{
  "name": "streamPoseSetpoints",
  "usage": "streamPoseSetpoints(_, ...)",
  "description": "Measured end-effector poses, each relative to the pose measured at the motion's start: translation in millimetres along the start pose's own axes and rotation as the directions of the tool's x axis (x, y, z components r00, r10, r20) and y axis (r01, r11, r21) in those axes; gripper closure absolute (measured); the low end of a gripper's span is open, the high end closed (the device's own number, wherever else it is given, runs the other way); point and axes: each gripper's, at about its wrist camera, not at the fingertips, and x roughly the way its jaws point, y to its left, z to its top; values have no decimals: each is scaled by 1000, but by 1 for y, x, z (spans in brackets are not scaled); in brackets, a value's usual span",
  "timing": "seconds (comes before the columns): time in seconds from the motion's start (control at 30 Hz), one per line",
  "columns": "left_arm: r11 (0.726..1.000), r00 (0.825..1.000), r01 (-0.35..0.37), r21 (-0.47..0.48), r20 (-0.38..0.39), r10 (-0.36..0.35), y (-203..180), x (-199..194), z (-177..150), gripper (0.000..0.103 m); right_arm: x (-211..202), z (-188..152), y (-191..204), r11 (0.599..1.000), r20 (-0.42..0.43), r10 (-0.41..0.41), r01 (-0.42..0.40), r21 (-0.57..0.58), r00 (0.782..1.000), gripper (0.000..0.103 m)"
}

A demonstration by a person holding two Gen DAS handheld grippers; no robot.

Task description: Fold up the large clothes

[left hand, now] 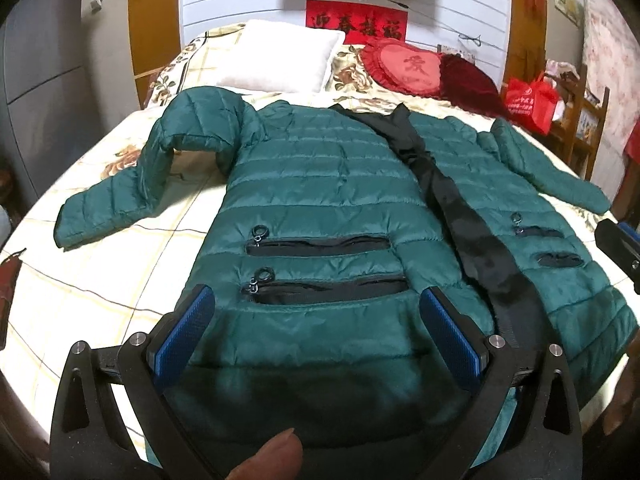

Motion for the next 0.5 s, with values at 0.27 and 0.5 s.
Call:
streamPoseSetpoints(0.27, 1000, 1000, 6, -11, -12, -6, 0, -1, -1, 0, -7, 2, 6, 1000, 28, -6, 7, -22, 1000, 0)
streamPoseSetpoints(0.5, 1000, 999, 23, -16, -36, -24, -2, 8, -6, 0, -5, 4, -1, 996, -6, -87, 86, -20, 996, 0)
